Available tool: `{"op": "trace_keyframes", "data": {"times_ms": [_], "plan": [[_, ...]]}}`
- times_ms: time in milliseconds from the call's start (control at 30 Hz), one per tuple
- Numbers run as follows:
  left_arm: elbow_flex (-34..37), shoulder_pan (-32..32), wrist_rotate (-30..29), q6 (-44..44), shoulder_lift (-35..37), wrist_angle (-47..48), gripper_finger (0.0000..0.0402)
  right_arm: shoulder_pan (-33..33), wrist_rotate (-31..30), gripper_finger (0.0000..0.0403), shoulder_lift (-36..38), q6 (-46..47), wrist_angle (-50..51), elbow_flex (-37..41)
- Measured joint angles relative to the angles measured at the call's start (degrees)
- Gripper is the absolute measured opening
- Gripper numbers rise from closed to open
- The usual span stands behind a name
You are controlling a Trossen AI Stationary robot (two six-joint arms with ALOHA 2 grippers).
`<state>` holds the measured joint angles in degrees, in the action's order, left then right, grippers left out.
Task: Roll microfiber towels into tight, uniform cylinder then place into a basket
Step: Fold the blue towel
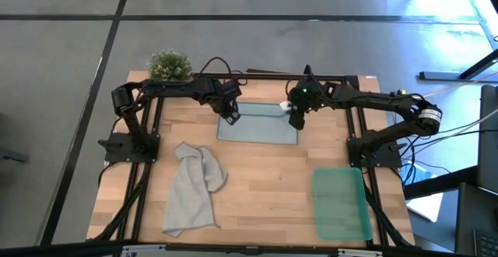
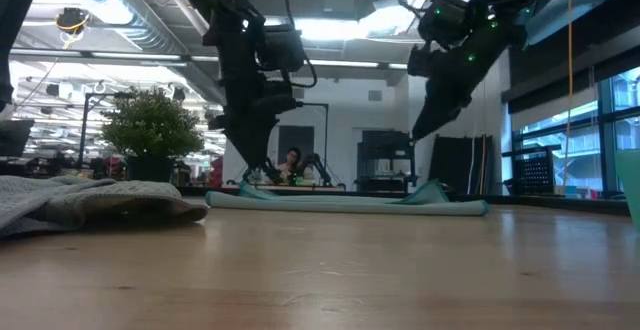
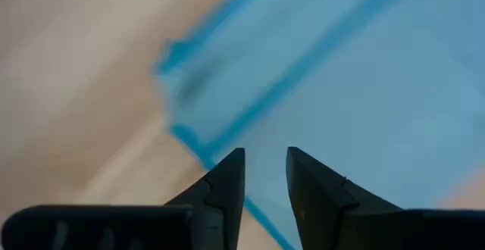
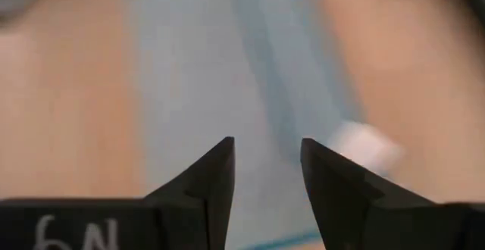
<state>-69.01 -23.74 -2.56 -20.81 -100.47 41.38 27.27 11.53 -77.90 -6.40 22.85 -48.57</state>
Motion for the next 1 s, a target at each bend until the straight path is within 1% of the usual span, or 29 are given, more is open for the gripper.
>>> {"op": "trace_keyframes", "data": {"times_ms": [67,100,133,233,367,500,867,933,1000], "plan": [[0.0,0.5,3.8,4.3,-0.3,-0.1,0.0094,0.1,8.1,0.0153,-0.8,-1.9,0.0,0.3],[0.0,0.8,5.4,6.5,-0.5,-0.3,0.0094,0.1,10.2,0.0153,-1.5,-3.0,-0.1,0.6],[0.0,1.0,6.7,8.5,-0.5,-0.3,0.0092,0.1,10.9,0.0153,-2.4,-3.4,-0.1,0.9],[0.6,1.1,8.2,12.2,-0.5,-2.5,0.0091,0.4,9.1,0.0153,-6.3,-4.9,-0.9,1.1],[1.0,1.0,8.1,12.0,-0.5,-2.7,0.0090,1.4,6.5,0.0153,-11.7,-6.0,-1.0,1.1],[1.0,1.1,8.1,12.0,-0.5,-3.0,0.0090,2.7,6.1,0.0153,-14.9,-6.1,-1.2,1.1],[1.0,1.0,8.1,12.0,-0.5,-3.5,0.0090,7.0,5.9,0.0153,-16.4,-6.3,-8.0,1.1],[1.0,1.0,8.1,12.0,-0.5,-3.5,0.0090,7.9,4.6,0.0153,-16.5,-6.3,-9.7,1.1],[1.0,1.0,8.1,12.0,-0.5,-3.5,0.0090,8.7,1.6,0.0153,-16.6,-6.3,-10.4,1.1]]}}
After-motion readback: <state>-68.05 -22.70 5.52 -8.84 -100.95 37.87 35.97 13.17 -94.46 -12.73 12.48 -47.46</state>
